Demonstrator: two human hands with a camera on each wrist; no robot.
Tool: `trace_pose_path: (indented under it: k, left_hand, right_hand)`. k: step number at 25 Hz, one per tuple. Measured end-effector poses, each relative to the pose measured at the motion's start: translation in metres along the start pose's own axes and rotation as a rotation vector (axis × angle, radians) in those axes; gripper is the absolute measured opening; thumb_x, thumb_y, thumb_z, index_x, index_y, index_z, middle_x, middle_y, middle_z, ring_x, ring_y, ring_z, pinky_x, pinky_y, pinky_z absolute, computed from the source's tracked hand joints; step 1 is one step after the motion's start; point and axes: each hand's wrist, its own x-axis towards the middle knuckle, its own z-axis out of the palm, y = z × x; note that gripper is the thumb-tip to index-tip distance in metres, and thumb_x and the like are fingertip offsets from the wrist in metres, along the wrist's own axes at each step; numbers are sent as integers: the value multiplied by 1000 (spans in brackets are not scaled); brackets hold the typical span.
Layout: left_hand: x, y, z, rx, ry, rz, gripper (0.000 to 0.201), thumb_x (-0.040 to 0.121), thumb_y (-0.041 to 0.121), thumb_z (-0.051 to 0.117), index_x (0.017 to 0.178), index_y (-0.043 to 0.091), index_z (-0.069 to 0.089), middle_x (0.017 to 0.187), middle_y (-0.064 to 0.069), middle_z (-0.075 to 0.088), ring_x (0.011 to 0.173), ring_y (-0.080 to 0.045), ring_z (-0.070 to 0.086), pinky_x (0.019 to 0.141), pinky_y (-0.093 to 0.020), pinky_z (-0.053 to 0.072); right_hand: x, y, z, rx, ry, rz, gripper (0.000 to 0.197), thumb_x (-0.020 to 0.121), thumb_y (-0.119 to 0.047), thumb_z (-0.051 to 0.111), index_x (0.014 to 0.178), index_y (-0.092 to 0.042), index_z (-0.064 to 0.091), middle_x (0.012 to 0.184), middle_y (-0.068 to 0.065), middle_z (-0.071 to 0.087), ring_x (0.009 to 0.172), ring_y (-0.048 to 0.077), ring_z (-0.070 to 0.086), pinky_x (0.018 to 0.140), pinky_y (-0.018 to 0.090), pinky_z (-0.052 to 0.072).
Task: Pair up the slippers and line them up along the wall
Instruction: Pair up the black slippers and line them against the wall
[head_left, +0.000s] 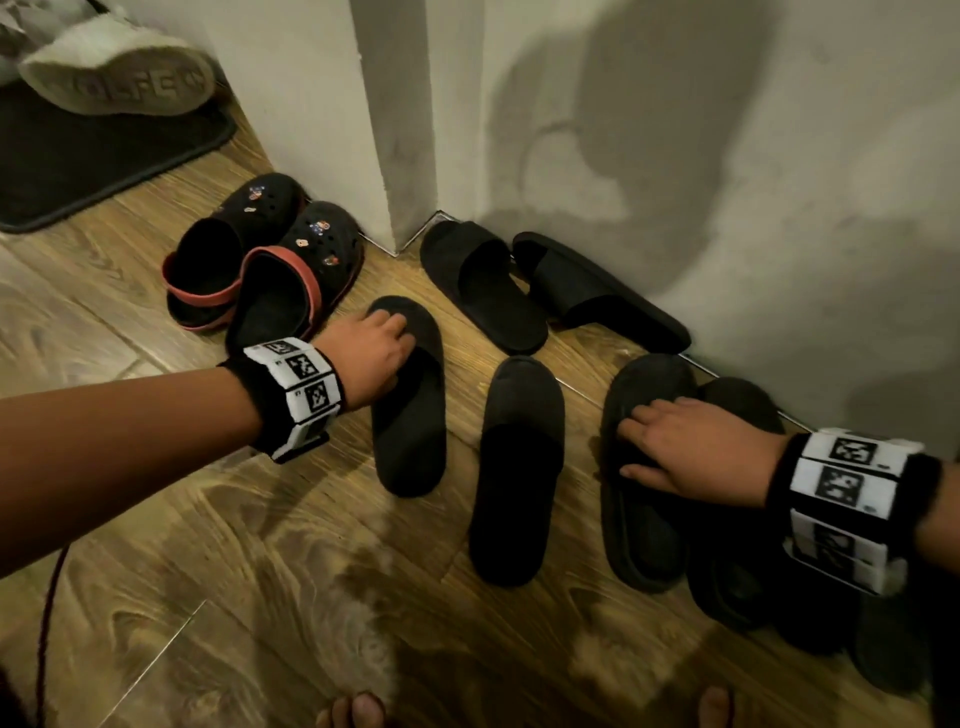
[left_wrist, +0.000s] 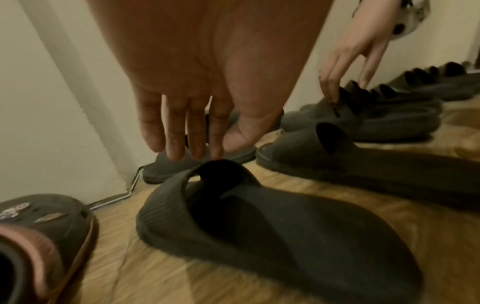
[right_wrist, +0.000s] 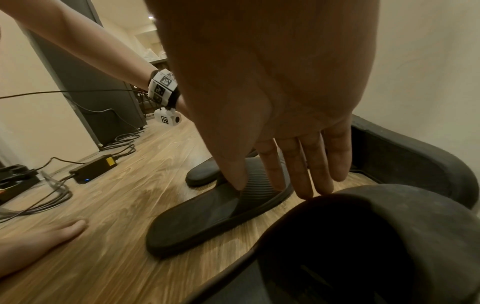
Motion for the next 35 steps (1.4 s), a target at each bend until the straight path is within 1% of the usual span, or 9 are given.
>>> trace_pose_path:
  k: [7,11,13,17,20,26,28,31,35]
  left_hand:
    - [102,26,-49,-546,88,-102,45,83,33,58,118,7,50,119,-18,54,113,-36,53,91,-44,47]
    - [166,70,-44,-713,-35,-223,94,72,52,68,139,-1,27,139,-22,40,127,-38,41,101,-46,43]
    - [185,88,-33,-793,-28,-330,109,70,53,70,146,-1,13,145,-21,33,130,-37,37,103,-46,41]
    - [205,87,-30,-892,120,-486,94,71,49,71,140,5,26,139,-17,40,127,-34,39,104,-43,40]
    - [195,75,-44,-793,249,-415,88,67,58,65,133,6,37,129,-15,50,119,-33,45,100,-43,40]
    - [110,18,-97,-805,486,-312,94,67,50,68,141,7,29,129,-21,55,117,-37,55,100,-43,43]
    - [79,-18,-111,-720,412,-271,88,68,45,72,136,3,34,124,-26,57,112,-39,57,96,-42,46]
    - [42,-58,-108,-556,171,-257,85,67,41,76,136,9,38,131,-21,46,119,-38,50,104,-43,41]
    - [18,-56,-83,-564,28,-161,91,63,42,76,141,20,35,137,-13,43,124,-34,47,109,-44,39]
  right_hand:
    - [43,34,-19,20,18,115,46,93,-54,41,115,-17,54,117,7,60,109,27,58,88,38,44]
    - [60,38,-19,60,-8,146,46,92,-57,40,111,-17,53,116,8,60,108,29,59,86,38,44]
    - [60,33,-14,94,-12,141,48,92,-58,38,112,-17,52,116,9,60,108,29,57,88,40,42]
    - [51,15,-2,171,-26,91,50,92,-58,33,120,-19,49,119,7,57,110,27,54,92,39,39]
    - [45,6,1,180,-37,40,48,93,-55,35,120,-18,50,118,7,57,108,28,54,91,41,40]
    - [32,5,-1,201,-28,-9,47,94,-55,39,116,-16,55,115,8,59,105,29,56,88,40,43]
    - [29,1,-2,179,-35,-21,46,94,-55,40,117,-17,55,118,7,59,108,28,57,90,40,43]
    - [28,-5,-5,130,-49,-54,48,94,-55,39,121,-17,53,122,7,58,111,28,57,93,42,45]
    - [31,-8,-2,97,-41,-97,49,94,-56,39,122,-18,51,120,7,59,110,27,58,93,42,47]
